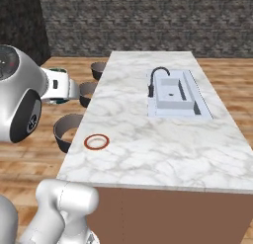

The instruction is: Pick the cup of tea, navigate to the dining table, and place it on the saucer.

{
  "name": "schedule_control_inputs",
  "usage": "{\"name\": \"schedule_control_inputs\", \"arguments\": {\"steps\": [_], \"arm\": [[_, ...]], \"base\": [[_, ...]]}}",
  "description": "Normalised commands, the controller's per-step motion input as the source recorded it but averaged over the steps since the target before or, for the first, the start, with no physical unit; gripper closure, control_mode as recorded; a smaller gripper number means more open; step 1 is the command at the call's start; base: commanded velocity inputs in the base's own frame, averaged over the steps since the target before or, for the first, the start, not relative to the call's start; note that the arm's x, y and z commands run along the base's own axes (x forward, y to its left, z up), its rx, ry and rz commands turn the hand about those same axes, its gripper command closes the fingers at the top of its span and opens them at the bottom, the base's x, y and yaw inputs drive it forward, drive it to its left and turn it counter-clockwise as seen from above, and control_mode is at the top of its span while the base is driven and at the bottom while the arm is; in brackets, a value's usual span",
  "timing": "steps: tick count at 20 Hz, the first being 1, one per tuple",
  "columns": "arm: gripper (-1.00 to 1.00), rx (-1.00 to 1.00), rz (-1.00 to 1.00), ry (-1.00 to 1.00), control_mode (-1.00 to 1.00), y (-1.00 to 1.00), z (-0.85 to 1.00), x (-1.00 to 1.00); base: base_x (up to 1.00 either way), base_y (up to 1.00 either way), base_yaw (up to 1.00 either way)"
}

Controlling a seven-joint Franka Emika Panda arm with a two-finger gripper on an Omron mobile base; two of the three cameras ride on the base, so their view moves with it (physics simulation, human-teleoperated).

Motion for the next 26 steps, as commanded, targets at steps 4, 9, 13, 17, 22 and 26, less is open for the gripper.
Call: {"name": "schedule_control_inputs", "arguments": {"steps": [4,9,13,17,22,26], "arm": [[1.0,0.0,0.0,0.0,1.0,0.0,0.0,0.0],[1.0,0.0,0.0,0.0,1.0,0.0,0.0,0.0],[1.0,0.0,0.0,0.0,1.0,0.0,0.0,0.0],[1.0,0.0,0.0,0.0,1.0,0.0,0.0,0.0],[1.0,0.0,0.03,0.01,-1.0,0.0,0.0,0.51],[1.0,0.0,0.36,0.11,-1.0,0.0,0.0,1.0]], "base": [[0.22,0.01,0.0],[0.0,0.0,0.0],[0.0,0.0,0.0],[0.0,0.0,0.0],[0.07,0.0,0.0],[0.0,0.0,0.0]]}}
